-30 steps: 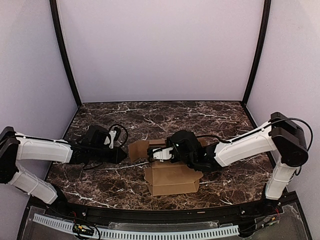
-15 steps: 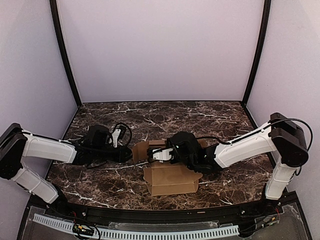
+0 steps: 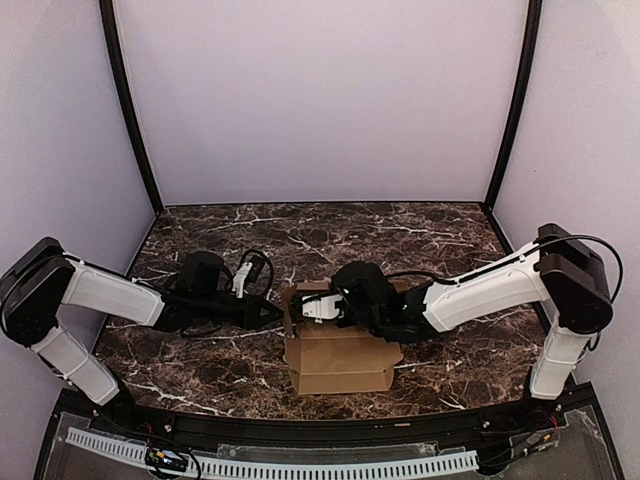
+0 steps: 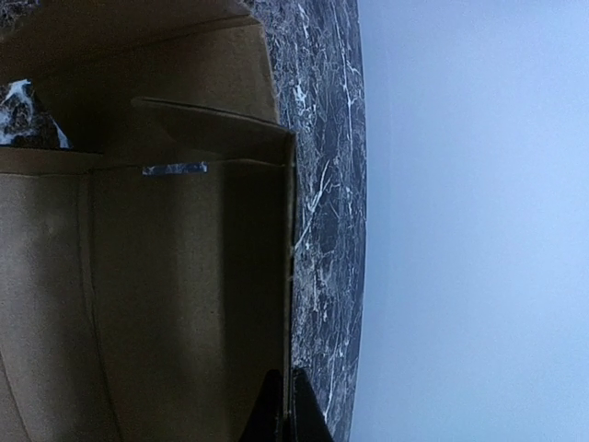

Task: Fold the paper box

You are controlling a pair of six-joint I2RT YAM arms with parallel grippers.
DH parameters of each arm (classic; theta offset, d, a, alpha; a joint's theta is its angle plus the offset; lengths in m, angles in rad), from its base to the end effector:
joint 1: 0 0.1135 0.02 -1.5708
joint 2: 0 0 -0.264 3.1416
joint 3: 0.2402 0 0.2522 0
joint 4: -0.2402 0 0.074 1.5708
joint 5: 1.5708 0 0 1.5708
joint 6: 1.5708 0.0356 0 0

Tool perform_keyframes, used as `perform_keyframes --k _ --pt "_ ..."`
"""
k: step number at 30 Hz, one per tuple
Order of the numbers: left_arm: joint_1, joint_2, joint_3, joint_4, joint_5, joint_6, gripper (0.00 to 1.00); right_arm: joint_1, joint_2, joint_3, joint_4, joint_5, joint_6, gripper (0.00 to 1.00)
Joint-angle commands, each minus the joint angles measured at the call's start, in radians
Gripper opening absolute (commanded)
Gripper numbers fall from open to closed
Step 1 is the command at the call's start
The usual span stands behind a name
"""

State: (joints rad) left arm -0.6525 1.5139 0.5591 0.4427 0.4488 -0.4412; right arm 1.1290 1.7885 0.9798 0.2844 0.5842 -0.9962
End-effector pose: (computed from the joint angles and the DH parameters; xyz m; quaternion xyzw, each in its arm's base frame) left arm 0.2194 -0.1871 0.1598 0.2005 0.8250 -0.4201 0.3206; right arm 0.1799 0.3345 0.1836 -0.6547 0.5294 -0.2171 0.4940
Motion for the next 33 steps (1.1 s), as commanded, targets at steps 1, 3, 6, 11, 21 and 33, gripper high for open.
perform_keyframes --k 1,3,6,11,21,33 --pt "0.006 0.039 0.034 0.062 0.064 -0.023 0.31 0.002 0.023 0.031 -0.038 -0.004 0.065 0.0" --pt "0.005 0.054 0.041 0.074 0.066 -0.025 0.31 0.001 0.025 0.031 -0.046 -0.009 0.075 0.0" --pt "0.005 0.078 0.063 0.079 0.078 -0.027 0.31 -0.003 0.029 0.033 -0.064 -0.018 0.092 0.0" --pt "0.005 0.107 0.087 0.095 0.086 -0.034 0.31 -0.007 0.03 0.037 -0.083 -0.028 0.116 0.0" --pt "-0.002 0.145 0.084 0.132 0.099 -0.054 0.31 -0.015 0.029 0.058 -0.146 -0.049 0.179 0.0" --pt "-0.065 0.136 0.08 0.101 0.023 -0.032 0.38 -0.007 0.053 0.129 -0.281 -0.026 0.246 0.0"
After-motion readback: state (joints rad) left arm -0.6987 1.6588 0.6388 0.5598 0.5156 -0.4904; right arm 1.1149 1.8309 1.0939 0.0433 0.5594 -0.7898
